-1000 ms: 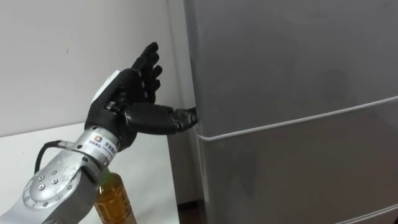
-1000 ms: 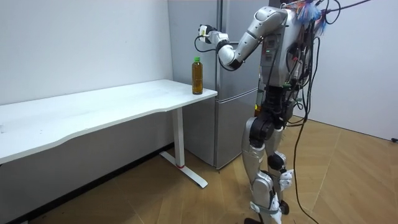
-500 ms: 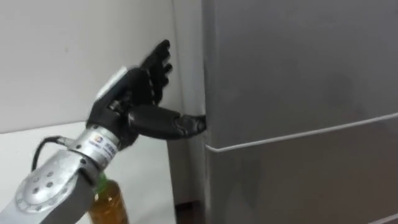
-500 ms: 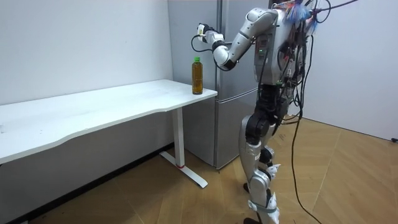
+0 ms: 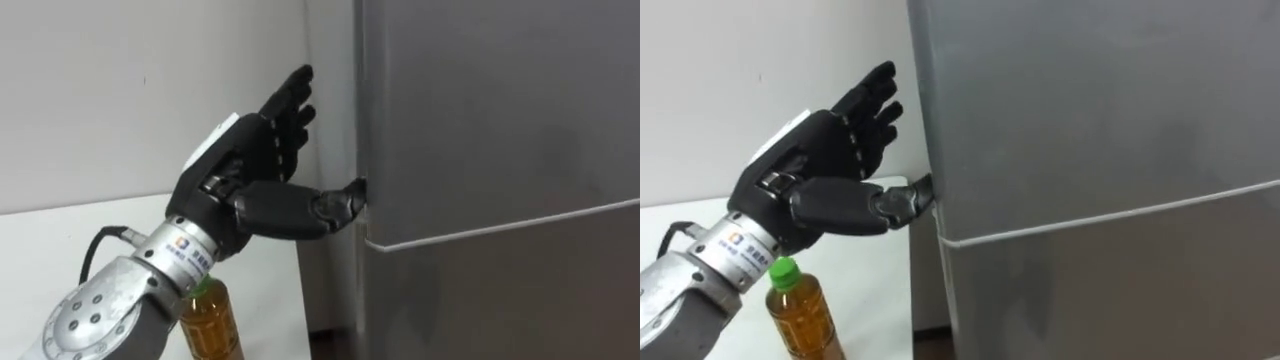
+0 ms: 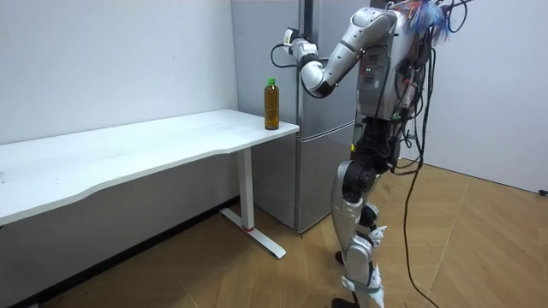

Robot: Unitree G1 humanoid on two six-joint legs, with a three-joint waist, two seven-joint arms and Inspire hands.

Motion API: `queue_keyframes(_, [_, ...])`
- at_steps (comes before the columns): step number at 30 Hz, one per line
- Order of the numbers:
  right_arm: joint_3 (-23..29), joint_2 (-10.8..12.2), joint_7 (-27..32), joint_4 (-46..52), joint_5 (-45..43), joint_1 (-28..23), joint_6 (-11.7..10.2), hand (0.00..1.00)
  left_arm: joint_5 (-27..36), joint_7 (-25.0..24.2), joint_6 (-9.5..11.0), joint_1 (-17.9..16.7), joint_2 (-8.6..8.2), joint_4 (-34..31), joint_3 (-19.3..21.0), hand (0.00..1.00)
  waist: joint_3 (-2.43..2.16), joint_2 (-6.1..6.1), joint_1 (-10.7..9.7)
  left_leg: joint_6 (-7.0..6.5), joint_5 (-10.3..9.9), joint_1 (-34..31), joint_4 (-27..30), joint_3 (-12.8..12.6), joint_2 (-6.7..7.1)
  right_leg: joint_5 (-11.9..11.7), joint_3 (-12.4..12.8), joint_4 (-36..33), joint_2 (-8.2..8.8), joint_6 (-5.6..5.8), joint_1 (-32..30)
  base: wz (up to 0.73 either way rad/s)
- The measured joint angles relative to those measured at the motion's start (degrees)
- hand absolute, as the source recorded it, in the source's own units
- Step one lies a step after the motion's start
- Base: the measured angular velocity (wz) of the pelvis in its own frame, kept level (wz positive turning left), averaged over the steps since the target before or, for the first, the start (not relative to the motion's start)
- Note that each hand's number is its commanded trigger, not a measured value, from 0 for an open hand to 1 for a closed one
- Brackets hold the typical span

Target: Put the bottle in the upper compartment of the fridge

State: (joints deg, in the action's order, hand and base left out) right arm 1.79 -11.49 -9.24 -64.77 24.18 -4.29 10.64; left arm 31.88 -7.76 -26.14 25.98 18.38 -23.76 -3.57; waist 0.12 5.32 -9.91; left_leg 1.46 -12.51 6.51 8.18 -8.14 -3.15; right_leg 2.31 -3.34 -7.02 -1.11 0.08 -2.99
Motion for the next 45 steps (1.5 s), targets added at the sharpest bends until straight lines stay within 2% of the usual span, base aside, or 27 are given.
queue_keyframes(1, [0.0, 0.0, -0.3, 0.0, 0.0, -0.2, -0.3, 0.0, 0.0, -1.1, 0.3, 0.0, -0.16, -0.1, -0.1, 0.0, -0.16, -0.05, 0.2, 0.0, 0.0, 0.0, 0.4, -0.2, 0.0, 0.0, 0.1, -0.1, 0.02, -0.05, 0.0, -0.05])
queue_keyframes(5, [-0.1, 0.0, -0.4, 0.0, 0.0, -0.5, -1.3, 0.0, 0.2, -4.5, 1.7, 0.0, -1.95, -1.0, -1.0, 0.0, -0.31, 0.01, 0.5, 0.0, 0.0, 0.2, 0.6, -0.9, -0.09, 0.2, 0.2, -0.8, -0.01, -0.38, 0.1, -0.01])
queue_keyframes(12, [-0.4, 0.0, -0.2, -0.1, 0.1, -0.7, -1.5, 0.0, 6.2, -8.7, 2.0, 0.0, -2.59, -2.6, -4.2, 0.0, -0.22, -0.19, 0.7, 0.0, 0.0, 0.6, 0.6, -1.0, -0.1, 0.2, 0.3, -1.0, -0.01, -0.37, 0.2, -0.01])
queue_keyframes(17, [-0.5, 0.2, -0.2, -0.4, 0.1, -0.9, -2.5, 0.0, 9.1, -11.2, 3.1, 0.0, -4.89, -3.5, -5.8, 0.0, 0.0, -0.51, 0.8, 0.0, 0.0, 0.8, 0.6, -1.1, -0.11, 0.2, 0.4, -1.0, -0.06, -0.39, 0.2, 0.0])
queue_keyframes(22, [-0.5, 0.3, -0.2, -0.3, 0.1, -0.9, -3.0, 0.0, 9.2, -13.1, 4.4, -0.7, -5.43, -5.6, -6.3, 0.0, -0.02, -0.59, 0.7, 0.0, 0.0, 1.0, 0.6, -1.1, -0.08, 0.4, 0.8, -1.4, -0.09, -0.43, 0.1, -0.03])
queue_keyframes(25, [-0.5, 0.4, -0.2, -0.3, 0.1, -1.0, -3.3, 0.0, 9.1, -14.3, 4.5, -2.0, -5.51, -6.5, -7.1, 0.0, -0.12, -0.8, 0.7, 0.0, 0.0, 1.3, 0.6, -1.1, -0.06, 0.7, 0.9, -1.8, -0.09, -0.48, 0.0, -0.01])
queue_keyframes(29, [-0.6, 0.5, -0.2, -0.8, 0.3, -0.8, -3.6, 0.0, 9.1, -15.2, 4.5, -2.1, -5.93, -6.6, -9.1, 0.0, -0.17, -1.03, 0.6, 0.0, 0.0, 1.2, 0.6, -1.1, -0.07, 0.9, 0.8, -1.9, -0.07, -0.25, -0.1, 0.0])
queue_keyframes(34, [-0.7, 0.7, -0.2, -0.9, 0.6, -0.8, -3.8, 0.0, 9.2, -15.4, 5.1, -2.1, -6.33, -6.6, -11.1, 0.0, -0.15, -1.25, 0.5, 0.0, 0.0, 1.4, 0.6, -1.1, -0.08, 0.9, 0.8, -1.9, -0.06, -0.2, 0.1, 0.0])
queue_keyframes(45, [-2.2, 0.7, 0.0, -0.8, 0.6, -0.7, -4.9, 0.0, 9.2, -15.5, 6.2, -2.1, -6.47, -6.5, -12.3, 0.0, -0.1, -1.63, 0.5, -0.01, 0.0, 1.4, 0.6, -1.1, -0.08, 0.8, 0.9, -1.9, -0.09, 0.03, 0.0, 0.0])
